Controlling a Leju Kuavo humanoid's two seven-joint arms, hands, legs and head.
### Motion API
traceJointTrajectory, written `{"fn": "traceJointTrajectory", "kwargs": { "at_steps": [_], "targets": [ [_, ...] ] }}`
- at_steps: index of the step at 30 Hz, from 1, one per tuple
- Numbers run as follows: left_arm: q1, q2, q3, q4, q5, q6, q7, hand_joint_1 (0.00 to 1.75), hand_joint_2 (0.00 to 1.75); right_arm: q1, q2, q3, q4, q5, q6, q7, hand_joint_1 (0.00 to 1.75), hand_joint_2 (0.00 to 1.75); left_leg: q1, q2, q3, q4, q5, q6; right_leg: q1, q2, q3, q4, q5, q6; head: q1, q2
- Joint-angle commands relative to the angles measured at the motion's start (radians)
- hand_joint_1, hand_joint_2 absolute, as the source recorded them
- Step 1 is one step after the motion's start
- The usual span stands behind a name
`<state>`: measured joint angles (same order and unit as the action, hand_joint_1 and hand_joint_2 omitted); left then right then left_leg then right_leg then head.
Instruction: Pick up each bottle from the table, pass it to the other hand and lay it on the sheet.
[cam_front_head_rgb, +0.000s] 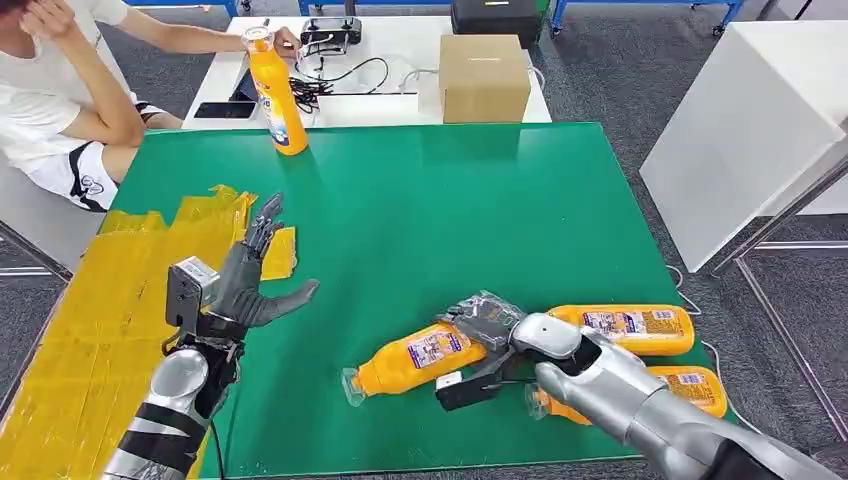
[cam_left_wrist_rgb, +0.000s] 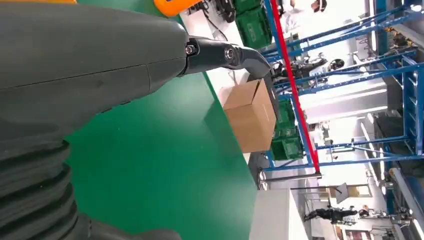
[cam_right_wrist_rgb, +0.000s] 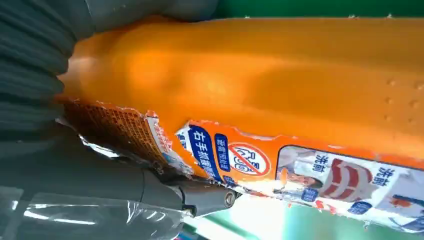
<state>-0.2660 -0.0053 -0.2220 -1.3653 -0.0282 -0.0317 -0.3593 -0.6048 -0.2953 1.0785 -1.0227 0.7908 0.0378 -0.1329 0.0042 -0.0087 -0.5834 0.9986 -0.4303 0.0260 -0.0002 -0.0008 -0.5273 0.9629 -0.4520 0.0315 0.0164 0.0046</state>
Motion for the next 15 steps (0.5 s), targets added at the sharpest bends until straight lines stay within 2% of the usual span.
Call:
{"fn": "traceJointTrajectory", "kwargs": {
  "at_steps": [1, 3, 4, 6, 7, 9, 11, 15],
  "targets": [
    [0.066, 0.003, -0.010, -0.076, -0.025, 0.011, 0.028, 0.00, 1.75, 0.294, 0.169, -0.392, -0.118, 0.008, -0.289, 0.091, 1.75, 1.75, 0.001, 0.001, 0.003, -0.002, -0.001, -0.001, 0.001, 0.000, 0.003, -0.002, -0.001, 0.000, 0.000, 0.000],
    [0.107, 0.002, -0.011, -0.117, -0.030, 0.012, 0.033, 0.00, 1.75, 0.383, 0.205, -0.496, -0.228, -0.007, -0.373, 0.051, 1.75, 1.75, 0.001, 0.002, 0.001, -0.002, -0.001, -0.001, 0.001, 0.002, 0.001, -0.002, -0.001, -0.001, 0.000, 0.000],
    [0.124, 0.003, -0.014, -0.135, -0.033, 0.013, 0.034, 0.00, 1.75, 0.428, 0.227, -0.553, -0.290, -0.038, -0.415, 0.008, 1.75, 1.75, 0.001, 0.003, 0.006, -0.002, -0.004, -0.002, 0.001, 0.003, 0.005, -0.002, -0.003, -0.001, 0.000, 0.000],
    [0.133, 0.004, -0.018, -0.143, -0.036, 0.015, 0.036, 0.00, 1.75, 0.443, 0.224, -0.563, -0.321, -0.034, -0.406, 0.003, 1.75, 1.75, 0.000, 0.000, 0.000, -0.001, -0.002, -0.001, 0.000, 0.000, 0.000, 0.000, -0.002, 0.000, 0.000, 0.000],
    [0.134, 0.003, -0.021, -0.145, -0.037, 0.016, 0.036, 0.00, 1.75, 0.465, 0.246, -0.603, -0.350, -0.067, -0.443, -0.052, 1.75, 1.75, 0.001, 0.001, 0.001, -0.001, -0.004, -0.002, 0.001, 0.000, 0.002, 0.000, -0.004, -0.001, 0.000, 0.000],
    [0.134, 0.003, -0.021, -0.145, -0.037, 0.016, 0.036, 0.00, 1.75, 0.465, 0.246, -0.603, -0.350, -0.067, -0.443, -0.052, 1.75, 1.75, 0.001, -0.001, -0.002, 0.000, -0.002, -0.002, 0.000, -0.001, -0.002, 0.000, -0.002, -0.001, 0.000, 0.000],
    [0.139, 0.006, -0.029, -0.148, -0.038, 0.018, 0.035, 0.00, 1.75, 0.520, 0.284, -0.665, -0.426, -0.141, -0.505, -0.163, 1.75, 1.75, 0.000, -0.002, -0.003, -0.001, -0.002, -0.002, 0.000, -0.002, -0.002, 0.000, -0.002, 0.000, 0.000, 0.000],
    [0.134, 0.009, -0.046, -0.144, -0.036, 0.015, 0.035, 0.00, 1.75, 0.568, 0.320, -0.711, -0.502, -0.209, -0.532, -0.242, 1.75, 1.75, 0.000, 0.000, -0.004, -0.001, -0.002, -0.002, 0.000, 0.000, -0.004, 0.001, -0.003, -0.002, 0.001, 0.000]
  ]
}}
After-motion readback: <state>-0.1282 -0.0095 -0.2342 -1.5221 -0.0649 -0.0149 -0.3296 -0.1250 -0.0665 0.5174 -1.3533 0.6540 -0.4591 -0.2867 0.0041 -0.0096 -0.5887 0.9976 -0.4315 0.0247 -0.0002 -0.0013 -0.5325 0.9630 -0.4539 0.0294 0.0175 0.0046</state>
